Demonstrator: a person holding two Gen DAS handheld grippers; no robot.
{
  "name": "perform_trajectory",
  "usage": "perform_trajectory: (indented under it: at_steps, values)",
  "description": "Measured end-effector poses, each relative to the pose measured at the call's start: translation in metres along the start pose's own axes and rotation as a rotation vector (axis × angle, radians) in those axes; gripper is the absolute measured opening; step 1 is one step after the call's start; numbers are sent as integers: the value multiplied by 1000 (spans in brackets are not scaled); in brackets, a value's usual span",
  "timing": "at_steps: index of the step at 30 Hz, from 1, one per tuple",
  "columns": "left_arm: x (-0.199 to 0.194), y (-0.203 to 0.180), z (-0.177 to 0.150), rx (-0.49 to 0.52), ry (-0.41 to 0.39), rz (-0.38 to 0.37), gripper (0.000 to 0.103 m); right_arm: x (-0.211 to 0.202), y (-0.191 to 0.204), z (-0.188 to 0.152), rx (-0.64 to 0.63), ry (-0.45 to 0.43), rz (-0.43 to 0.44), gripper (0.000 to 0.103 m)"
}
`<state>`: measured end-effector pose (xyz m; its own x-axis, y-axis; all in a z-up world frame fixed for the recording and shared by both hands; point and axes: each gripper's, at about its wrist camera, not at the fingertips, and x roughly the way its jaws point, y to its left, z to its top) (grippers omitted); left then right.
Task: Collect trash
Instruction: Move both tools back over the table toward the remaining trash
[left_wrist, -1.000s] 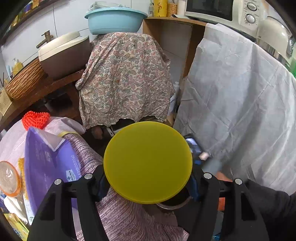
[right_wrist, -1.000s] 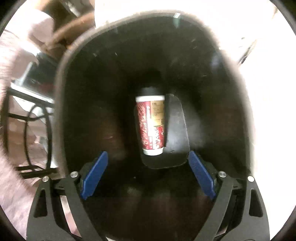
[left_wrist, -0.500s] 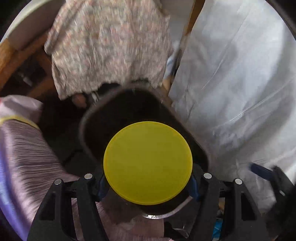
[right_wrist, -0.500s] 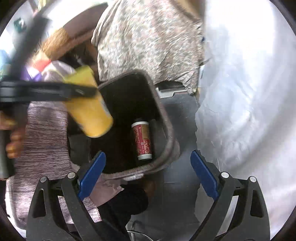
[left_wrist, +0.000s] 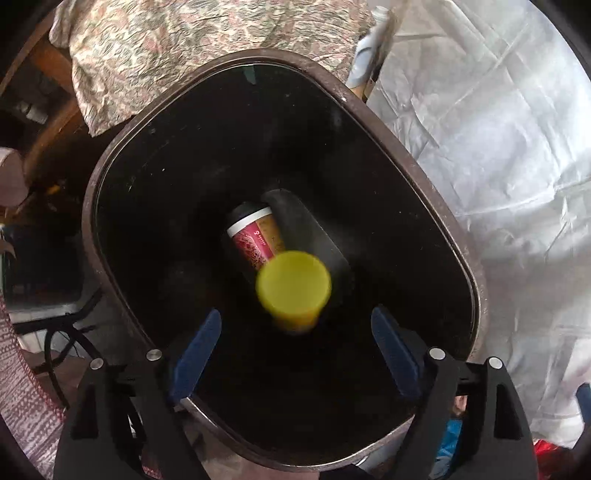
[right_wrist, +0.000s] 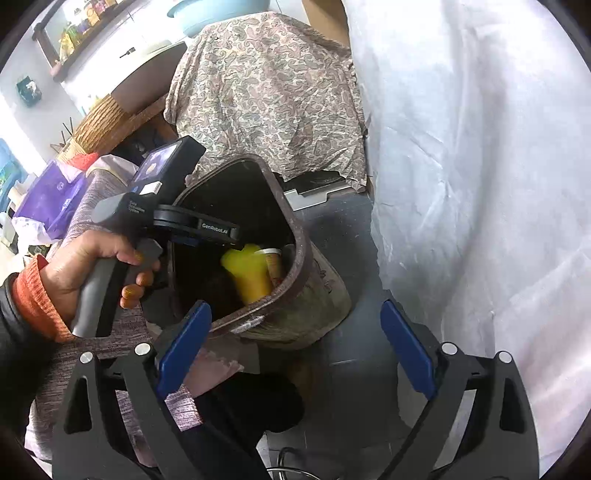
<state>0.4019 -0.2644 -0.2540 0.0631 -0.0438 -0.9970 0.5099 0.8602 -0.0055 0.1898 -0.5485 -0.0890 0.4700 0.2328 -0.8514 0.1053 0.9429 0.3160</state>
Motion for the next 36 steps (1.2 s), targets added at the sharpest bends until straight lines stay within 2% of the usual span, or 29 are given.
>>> perform_trajectory:
  at_steps: [2, 4, 8, 11, 14, 18, 22, 30, 36]
  values:
    - [-4, 0, 0, -3, -6, 8, 83, -3, -3, -2, 13, -10, -3, 92]
    - [-13, 2, 0, -22, -24, -14, 83, -4, -6, -2, 21, -21, -4, 92]
    - [-57, 5, -5, -53, -105, -94, 83, -7, -6, 1, 16, -36, -4, 92]
    - [-95, 1, -14, -38, -183, -116, 83, -11, 0, 3, -2, -55, 1, 92]
    - [-135, -4, -33, -4, -275, -89, 84, -13, 8, 4, -24, -71, 18, 92]
    - [-183, -2, -72, 47, -420, 2, 89, -13, 28, 3, -79, -81, 53, 92]
    - [-217, 15, -110, 27, -523, 60, 90, -17, 57, 1, -153, -101, 88, 92]
    - [-261, 75, -189, -108, -684, 167, 94, -27, 125, 4, -297, -135, 200, 92]
    - [-278, 134, -249, -263, -740, 238, 95, -38, 207, -1, -530, -189, 318, 92]
